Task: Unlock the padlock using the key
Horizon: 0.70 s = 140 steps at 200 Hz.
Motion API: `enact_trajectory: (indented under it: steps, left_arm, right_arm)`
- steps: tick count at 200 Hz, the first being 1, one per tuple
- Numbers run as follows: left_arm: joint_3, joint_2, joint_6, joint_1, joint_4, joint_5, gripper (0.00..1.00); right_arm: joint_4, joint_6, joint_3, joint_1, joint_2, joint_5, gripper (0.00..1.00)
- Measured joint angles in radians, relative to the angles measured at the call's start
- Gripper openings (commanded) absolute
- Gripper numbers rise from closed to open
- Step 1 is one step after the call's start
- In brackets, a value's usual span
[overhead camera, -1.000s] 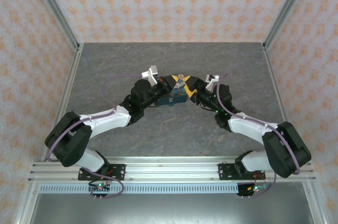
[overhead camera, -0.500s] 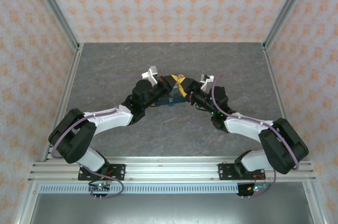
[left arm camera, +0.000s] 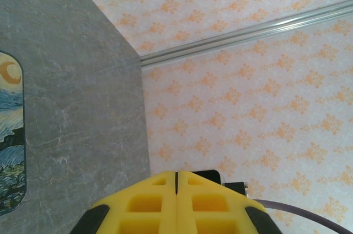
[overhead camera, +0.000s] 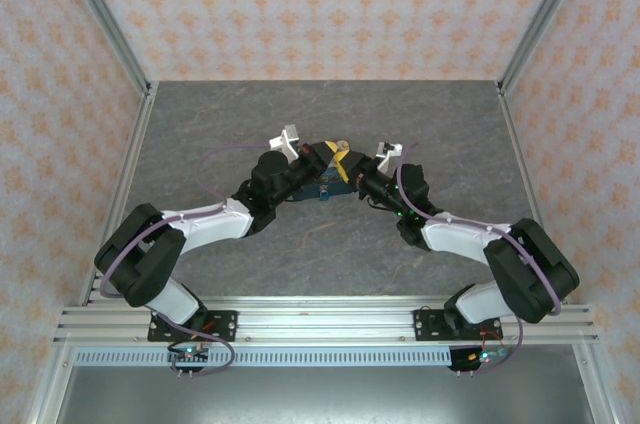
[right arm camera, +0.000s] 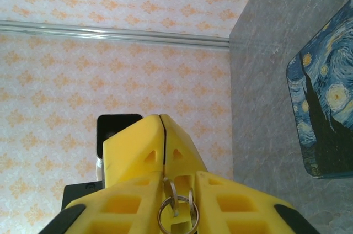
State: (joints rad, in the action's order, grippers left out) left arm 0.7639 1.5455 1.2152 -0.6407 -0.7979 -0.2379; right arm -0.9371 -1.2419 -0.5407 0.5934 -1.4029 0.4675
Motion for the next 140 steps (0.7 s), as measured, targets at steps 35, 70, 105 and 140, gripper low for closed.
enact_trajectory:
  steps: [35,70,105,140]
  left_arm:
    - [0.0,0.0,0.0,0.0,0.0,0.011,0.0]
    - [-0.003,0.0,0.0,0.0,-0.001,0.011,0.0]
    - [-0.007,0.0,0.0,0.0,-0.003,0.011,0.0]
    - [-0.011,0.0,0.009,0.0,-0.006,0.011,0.0]
  right_arm:
    - [0.0,-0.001,0.0,0.0,0.0,0.0,0.24]
    - [0.0,0.0,0.0,0.0,0.0,-0.01,0.24]
    - [0.0,-0.002,0.0,-0.001,0.0,-0.015,0.32]
    - [0.0,0.001,0.0,-0.008,0.0,-0.016,0.35]
